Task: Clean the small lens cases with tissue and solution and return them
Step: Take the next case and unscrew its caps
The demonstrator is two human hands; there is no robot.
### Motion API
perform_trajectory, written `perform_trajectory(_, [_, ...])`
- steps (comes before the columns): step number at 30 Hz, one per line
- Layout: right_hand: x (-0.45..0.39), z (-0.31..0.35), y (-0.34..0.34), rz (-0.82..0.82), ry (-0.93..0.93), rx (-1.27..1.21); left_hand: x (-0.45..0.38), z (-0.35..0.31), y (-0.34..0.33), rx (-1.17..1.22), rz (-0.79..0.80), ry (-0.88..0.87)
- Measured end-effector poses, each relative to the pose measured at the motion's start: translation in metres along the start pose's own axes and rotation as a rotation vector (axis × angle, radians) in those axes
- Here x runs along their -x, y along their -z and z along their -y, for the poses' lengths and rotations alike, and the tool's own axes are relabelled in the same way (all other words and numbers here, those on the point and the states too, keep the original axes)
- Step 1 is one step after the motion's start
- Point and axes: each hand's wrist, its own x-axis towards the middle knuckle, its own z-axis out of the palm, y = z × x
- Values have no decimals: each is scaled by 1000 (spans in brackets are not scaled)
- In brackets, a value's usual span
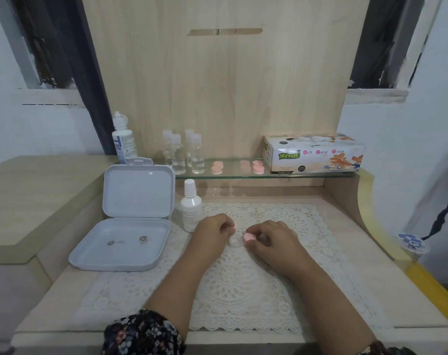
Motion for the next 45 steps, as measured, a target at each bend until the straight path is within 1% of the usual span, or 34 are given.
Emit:
perform_trajectory(3, [0, 0, 0, 2, 0, 2, 3, -2, 2, 19, 48, -12])
perform_trajectory(7, [0, 1, 1, 7, 7, -7, 12, -5, 9, 50, -45, -7])
perform_trajectory(12, [2, 2, 3, 15, 6, -7, 20, -2, 12, -95, 65, -46])
perform_trajectory(19, [1, 3, 1, -38, -67, -61, 18, -3, 10, -83, 63, -114])
perform_trajectory(22, [-3, 3, -1, -13, -39, 13, 17, -2, 9, -78, 72, -124])
perform_trajectory(30, [-1, 1, 1, 48, 22, -13, 16, -1, 8, -56, 77, -112])
perform_trajectory(32, [1, 2, 1, 50, -7, -40, 16, -1, 7, -50, 75, -112])
perform_trajectory(34, [1, 2, 1, 2, -74, -44, 16, -1, 7, -48, 71, -113])
perform_trajectory(36, [1, 3, 1, -45, -123, 7, 16, -1, 7, -59, 68, -120])
perform_trajectory(37, [1, 4, 1, -35, -120, 44, 16, -1, 7, -65, 64, -125])
perform_trajectory(39, [2, 6, 2, 38, -79, 95, 16, 0, 7, -74, 63, -129])
perform_trajectory(41, [3, 6, 3, 102, -47, 102, 15, -1, 7, -69, 67, -127])
perform_trajectory(42, [3, 6, 3, 103, -50, 94, 16, -1, 7, -65, 69, -127])
perform_trajectory(45, [2, 5, 3, 14, -120, 57, 16, -1, 7, -66, 66, -132])
